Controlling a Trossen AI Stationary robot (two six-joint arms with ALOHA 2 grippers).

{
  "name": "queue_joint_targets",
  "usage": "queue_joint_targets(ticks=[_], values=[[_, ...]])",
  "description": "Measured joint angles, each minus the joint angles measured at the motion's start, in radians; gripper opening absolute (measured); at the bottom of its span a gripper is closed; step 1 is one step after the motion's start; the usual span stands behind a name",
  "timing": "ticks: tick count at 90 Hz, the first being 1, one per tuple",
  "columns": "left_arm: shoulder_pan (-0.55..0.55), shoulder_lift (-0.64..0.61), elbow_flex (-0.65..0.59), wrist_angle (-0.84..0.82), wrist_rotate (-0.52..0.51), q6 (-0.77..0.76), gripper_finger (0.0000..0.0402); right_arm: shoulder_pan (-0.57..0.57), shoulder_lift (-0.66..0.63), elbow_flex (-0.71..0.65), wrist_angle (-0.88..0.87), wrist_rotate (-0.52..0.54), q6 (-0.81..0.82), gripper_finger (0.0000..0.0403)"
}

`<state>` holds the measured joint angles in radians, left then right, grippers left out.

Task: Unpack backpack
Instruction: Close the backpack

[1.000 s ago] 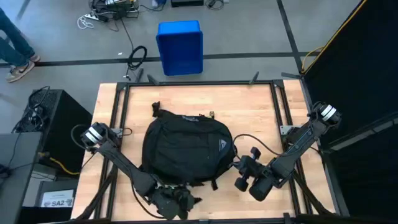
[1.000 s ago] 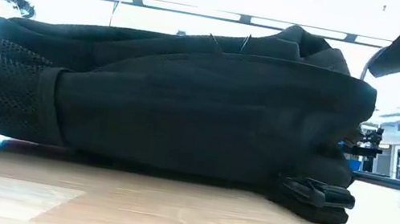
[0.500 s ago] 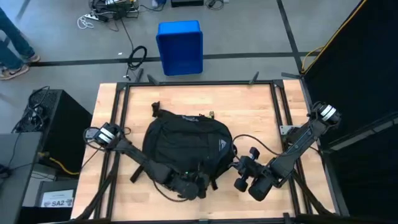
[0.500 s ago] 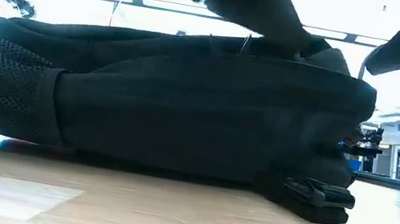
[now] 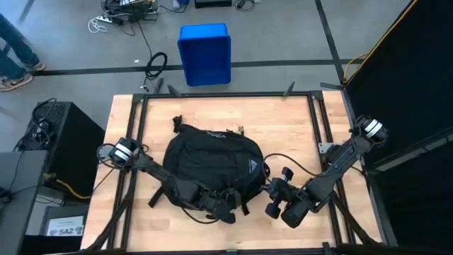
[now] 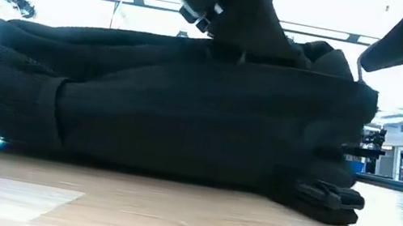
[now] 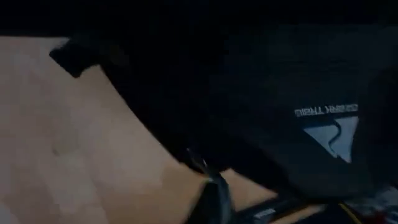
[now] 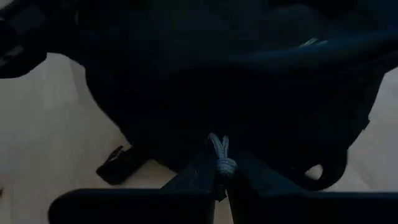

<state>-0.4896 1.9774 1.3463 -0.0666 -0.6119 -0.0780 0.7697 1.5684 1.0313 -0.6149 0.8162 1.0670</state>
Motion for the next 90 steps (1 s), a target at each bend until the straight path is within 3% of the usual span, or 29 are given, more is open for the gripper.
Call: queue_joint_targets(ticks=[7,23,38,52,71,90], values=[[0.000,0.000,0.000,-0.025,0.056,0.007,0.0013,0.000,0.000,0.000,0.001,-0.002,-0.010,0.0000],[-0.031,-0.001,0.002,-0.181,0.215,-0.014,0.0002,0.000,0.001,0.000,0.000,-0.013,-0.015,0.0000],[-0.086,-0.008,0.006,-0.404,0.200,-0.122,0.0001,-0.001,0.002,0.001,-0.018,-0.012,-0.014,0.0000],[-0.131,-0.044,0.001,-0.521,0.099,-0.198,0.0001,-0.004,0.003,0.001,0.008,0.001,-0.030,0.0000],[-0.146,-0.104,-0.004,-0.378,-0.026,-0.112,0.0012,-0.021,-0.001,0.001,0.102,-0.011,-0.124,0.0000],[-0.144,-0.117,0.024,-0.199,-0.042,0.099,0.0076,-0.038,-0.001,0.001,0.105,-0.025,-0.136,0.0000]])
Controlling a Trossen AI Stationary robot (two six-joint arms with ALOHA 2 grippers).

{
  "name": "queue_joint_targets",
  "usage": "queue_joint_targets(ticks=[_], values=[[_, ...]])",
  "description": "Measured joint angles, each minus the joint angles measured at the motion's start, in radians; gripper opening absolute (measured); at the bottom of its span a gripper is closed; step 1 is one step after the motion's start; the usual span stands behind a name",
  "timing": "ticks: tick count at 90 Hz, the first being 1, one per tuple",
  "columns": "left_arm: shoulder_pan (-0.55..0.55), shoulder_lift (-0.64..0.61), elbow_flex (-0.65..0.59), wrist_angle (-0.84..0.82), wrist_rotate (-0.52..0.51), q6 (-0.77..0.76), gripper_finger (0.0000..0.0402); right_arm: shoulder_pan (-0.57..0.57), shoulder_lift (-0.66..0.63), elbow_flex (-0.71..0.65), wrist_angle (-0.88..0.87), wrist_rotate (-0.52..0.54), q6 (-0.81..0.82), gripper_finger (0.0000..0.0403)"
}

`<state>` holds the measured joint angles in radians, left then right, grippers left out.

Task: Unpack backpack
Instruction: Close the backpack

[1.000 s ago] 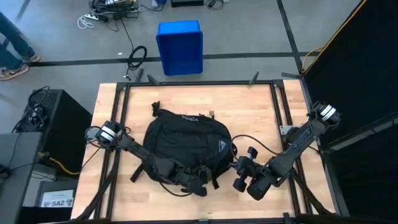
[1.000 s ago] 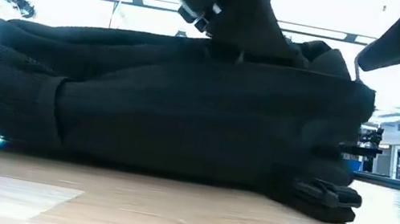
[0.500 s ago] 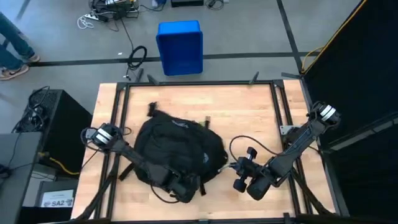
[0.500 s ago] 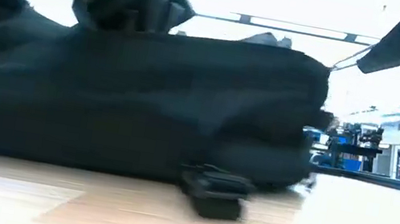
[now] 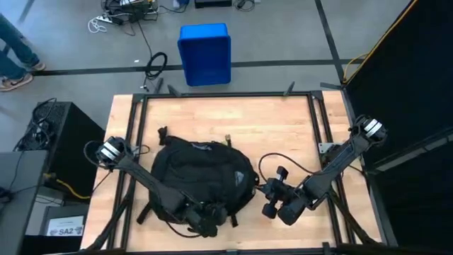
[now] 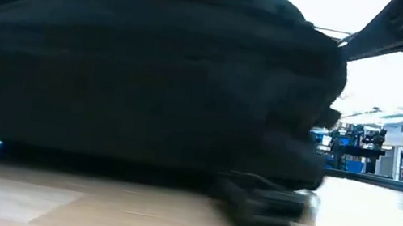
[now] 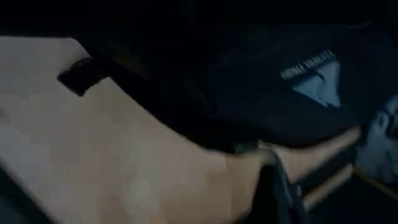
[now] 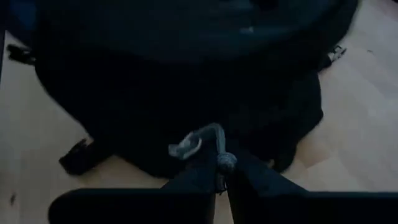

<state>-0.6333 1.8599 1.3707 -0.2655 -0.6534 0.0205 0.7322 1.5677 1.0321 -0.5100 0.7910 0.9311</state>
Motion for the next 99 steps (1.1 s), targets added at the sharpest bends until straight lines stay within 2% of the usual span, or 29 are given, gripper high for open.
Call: queue_joint_targets(ticks=[10,28,46,52,58,68,75,83,99], values=[[-0.001,0.004,0.013,0.142,0.049,0.069,0.0127,-0.002,0.000,0.000,0.006,-0.008,-0.009,0.0000],[-0.004,0.009,0.011,0.221,0.077,0.088,0.0214,-0.007,0.000,0.000,0.013,-0.017,-0.010,0.0000],[-0.003,0.089,0.012,0.375,0.351,0.109,0.0254,-0.016,0.000,0.000,0.019,-0.021,-0.019,0.0000],[-0.003,0.131,0.011,0.401,0.383,0.108,0.0256,-0.017,0.000,0.000,0.022,-0.024,-0.019,0.0000],[0.003,0.158,0.011,0.366,0.349,0.088,0.0256,-0.019,0.000,0.000,0.023,-0.028,-0.019,0.0000],[0.015,0.161,0.012,0.158,0.214,-0.015,0.0252,-0.019,0.000,0.000,0.024,-0.032,-0.019,0.0000],[0.018,0.139,0.012,-0.025,0.124,-0.127,0.0249,-0.015,0.000,0.000,0.028,-0.032,-0.021,0.0000],[0.017,0.108,0.012,-0.196,0.067,-0.227,0.0243,-0.006,0.000,0.000,0.034,-0.033,-0.041,0.0000],[-0.015,0.040,0.012,-0.395,-0.045,-0.310,0.0227,0.004,0.001,-0.002,0.065,-0.039,-0.048,0.0000]])
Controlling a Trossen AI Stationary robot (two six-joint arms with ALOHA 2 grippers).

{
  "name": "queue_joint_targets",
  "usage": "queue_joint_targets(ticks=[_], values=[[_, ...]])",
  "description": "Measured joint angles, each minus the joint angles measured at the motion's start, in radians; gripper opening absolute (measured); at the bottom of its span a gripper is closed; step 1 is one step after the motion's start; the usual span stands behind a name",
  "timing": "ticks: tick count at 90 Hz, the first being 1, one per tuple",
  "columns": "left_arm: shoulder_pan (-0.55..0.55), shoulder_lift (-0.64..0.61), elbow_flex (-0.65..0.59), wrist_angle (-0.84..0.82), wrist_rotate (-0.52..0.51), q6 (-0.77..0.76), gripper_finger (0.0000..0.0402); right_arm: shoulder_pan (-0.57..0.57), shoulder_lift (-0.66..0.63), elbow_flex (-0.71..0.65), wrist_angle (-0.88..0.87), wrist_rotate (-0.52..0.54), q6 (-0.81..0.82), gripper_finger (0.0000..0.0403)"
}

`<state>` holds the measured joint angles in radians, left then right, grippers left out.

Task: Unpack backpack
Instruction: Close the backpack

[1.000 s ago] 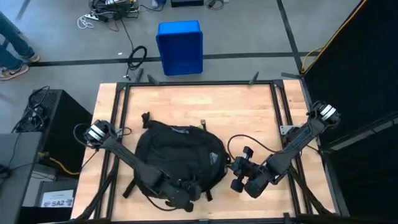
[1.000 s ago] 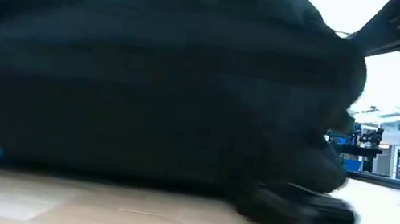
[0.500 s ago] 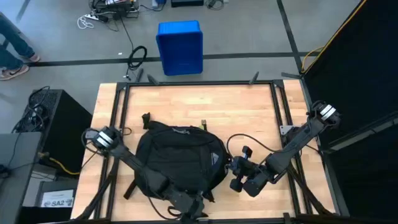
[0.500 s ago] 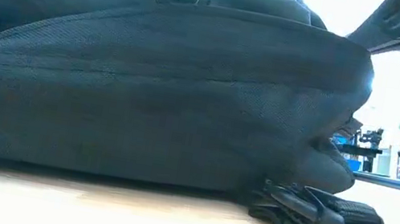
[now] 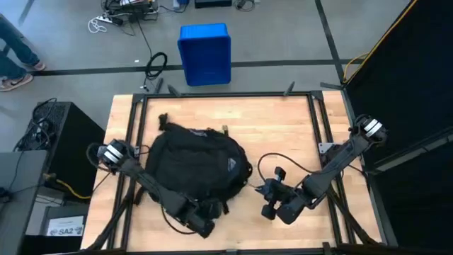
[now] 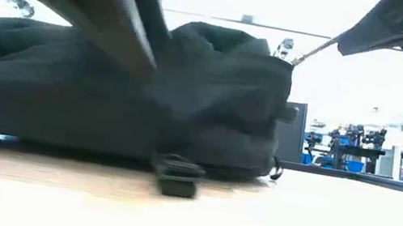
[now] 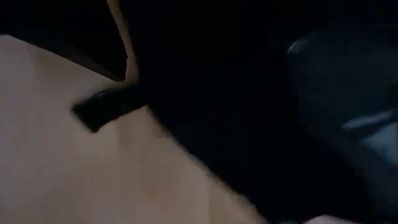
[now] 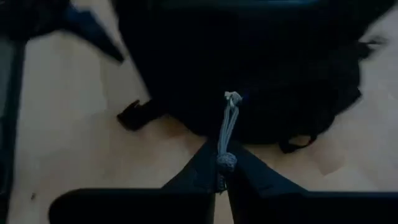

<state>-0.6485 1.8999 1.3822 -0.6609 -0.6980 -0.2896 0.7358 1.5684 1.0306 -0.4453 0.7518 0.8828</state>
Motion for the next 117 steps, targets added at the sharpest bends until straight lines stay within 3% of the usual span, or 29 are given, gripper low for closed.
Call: queue_joint_targets(ticks=[30,53,72,95,117], values=[[-0.061,-0.053,0.000,-0.218,-0.190,-0.120,0.0209,0.056,0.000,0.000,0.166,-0.056,-0.094,0.0000],[-0.066,-0.055,-0.002,-0.231,-0.218,-0.138,0.0208,0.067,0.000,0.000,0.222,-0.061,-0.145,0.0000],[-0.021,-0.055,-0.084,-0.228,-0.244,-0.139,0.0208,0.050,0.000,0.000,0.226,-0.076,-0.167,0.0000],[0.031,-0.063,-0.129,-0.350,-0.600,-0.178,0.0208,0.024,0.000,0.000,0.225,-0.085,-0.171,0.0000],[-0.028,-0.161,-0.129,-0.216,-0.574,-0.152,0.0207,0.000,0.000,0.000,0.224,-0.095,-0.179,0.0000]])
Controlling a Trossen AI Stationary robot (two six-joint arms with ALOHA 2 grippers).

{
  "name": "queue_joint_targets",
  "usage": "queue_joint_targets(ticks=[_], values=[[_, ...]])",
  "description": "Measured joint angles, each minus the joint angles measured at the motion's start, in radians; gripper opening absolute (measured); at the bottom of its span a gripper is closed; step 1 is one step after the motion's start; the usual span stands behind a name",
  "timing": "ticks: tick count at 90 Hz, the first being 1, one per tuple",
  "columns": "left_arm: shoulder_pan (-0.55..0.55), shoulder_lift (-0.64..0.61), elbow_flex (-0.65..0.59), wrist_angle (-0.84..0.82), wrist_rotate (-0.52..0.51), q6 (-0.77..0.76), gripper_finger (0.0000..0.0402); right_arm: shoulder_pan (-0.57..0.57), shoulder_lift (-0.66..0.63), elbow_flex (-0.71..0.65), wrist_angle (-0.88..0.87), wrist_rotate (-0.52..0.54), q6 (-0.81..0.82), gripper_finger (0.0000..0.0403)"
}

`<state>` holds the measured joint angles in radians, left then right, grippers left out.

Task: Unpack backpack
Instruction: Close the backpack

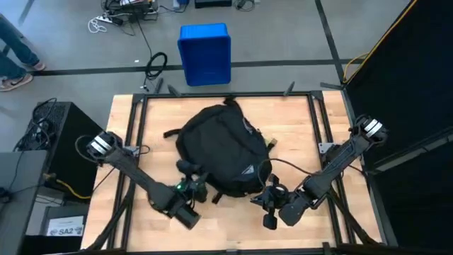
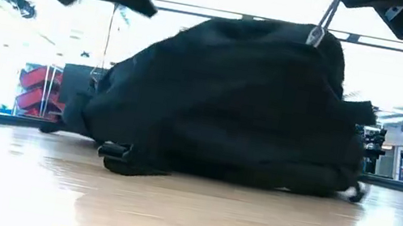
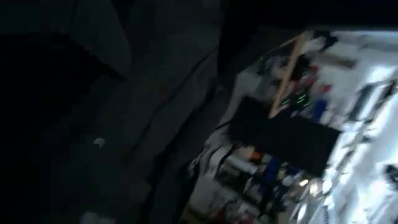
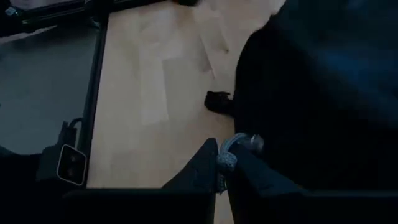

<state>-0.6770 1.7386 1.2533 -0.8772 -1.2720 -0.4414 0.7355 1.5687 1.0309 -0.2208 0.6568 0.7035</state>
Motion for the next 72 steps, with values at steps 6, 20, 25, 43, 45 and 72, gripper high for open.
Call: queue_joint_targets(ticks=[6,20,25,43,45,72], values=[[-0.034,-0.022,0.000,0.078,0.018,0.057,0.0207,-0.009,0.000,0.000,0.000,-0.001,-0.001,0.0000],[-0.104,-0.038,0.000,0.302,0.049,0.218,0.0207,-0.024,0.000,0.000,-0.001,-0.002,-0.001,0.0000],[-0.115,-0.037,0.000,0.410,0.131,0.300,0.0207,-0.029,0.000,0.000,-0.001,-0.002,-0.002,0.0000],[-0.100,0.071,0.002,0.741,0.384,0.542,0.0207,-0.049,0.000,0.000,0.003,-0.002,-0.008,0.0000],[-0.095,0.087,0.002,0.764,0.385,0.558,0.0207,-0.052,0.000,0.000,0.005,-0.002,-0.009,0.0000],[-0.004,0.209,0.000,0.898,0.204,0.648,0.0207,-0.103,0.000,0.000,0.058,-0.059,-0.080,0.0000]])
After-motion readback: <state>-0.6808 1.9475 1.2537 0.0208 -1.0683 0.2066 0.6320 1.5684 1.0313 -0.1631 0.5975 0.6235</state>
